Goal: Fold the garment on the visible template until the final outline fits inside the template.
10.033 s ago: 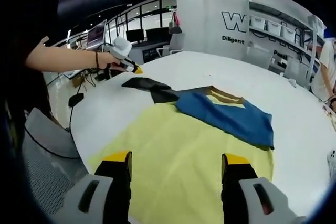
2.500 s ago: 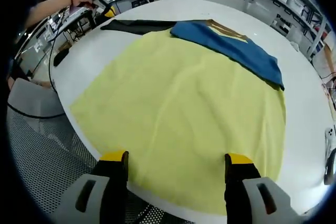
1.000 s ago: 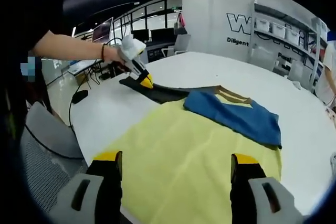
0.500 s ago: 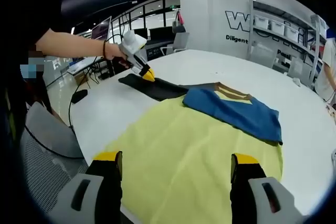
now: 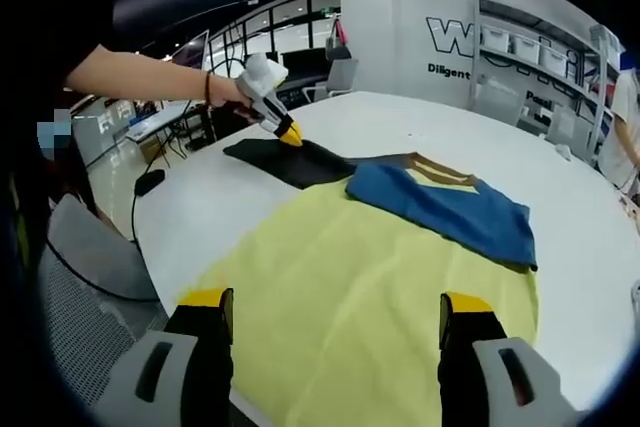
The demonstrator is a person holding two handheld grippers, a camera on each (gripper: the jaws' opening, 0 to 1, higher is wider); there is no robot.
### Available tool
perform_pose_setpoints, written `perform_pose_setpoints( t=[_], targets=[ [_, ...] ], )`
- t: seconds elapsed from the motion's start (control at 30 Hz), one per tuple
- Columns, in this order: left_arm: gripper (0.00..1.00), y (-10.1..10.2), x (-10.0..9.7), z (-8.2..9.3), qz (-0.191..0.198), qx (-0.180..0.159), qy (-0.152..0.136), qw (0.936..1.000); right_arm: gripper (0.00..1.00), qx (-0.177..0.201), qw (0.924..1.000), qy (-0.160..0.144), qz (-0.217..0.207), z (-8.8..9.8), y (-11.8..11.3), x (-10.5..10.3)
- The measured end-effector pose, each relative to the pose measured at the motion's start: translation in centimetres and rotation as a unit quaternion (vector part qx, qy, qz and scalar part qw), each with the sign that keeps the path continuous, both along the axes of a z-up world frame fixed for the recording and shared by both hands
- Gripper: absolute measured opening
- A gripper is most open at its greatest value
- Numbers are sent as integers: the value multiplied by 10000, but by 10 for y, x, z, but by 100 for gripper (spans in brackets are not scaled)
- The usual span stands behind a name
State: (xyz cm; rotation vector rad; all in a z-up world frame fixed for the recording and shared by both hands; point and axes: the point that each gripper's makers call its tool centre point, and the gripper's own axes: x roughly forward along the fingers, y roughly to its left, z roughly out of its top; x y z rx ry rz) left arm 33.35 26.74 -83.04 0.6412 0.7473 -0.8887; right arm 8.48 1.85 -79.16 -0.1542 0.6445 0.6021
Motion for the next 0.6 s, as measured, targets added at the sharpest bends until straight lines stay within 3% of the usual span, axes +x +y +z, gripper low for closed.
perform_pose_setpoints(
  t=[0.17,0.6],
  targets=[
    [4,2,10,-8,-1,123,38,9999,83,6,10000,-8,-34,1,-1,1],
    [4,3,8,-16,27,285,-13,9996,82,0,10000,-8,-41,1,-2,0]
  ],
)
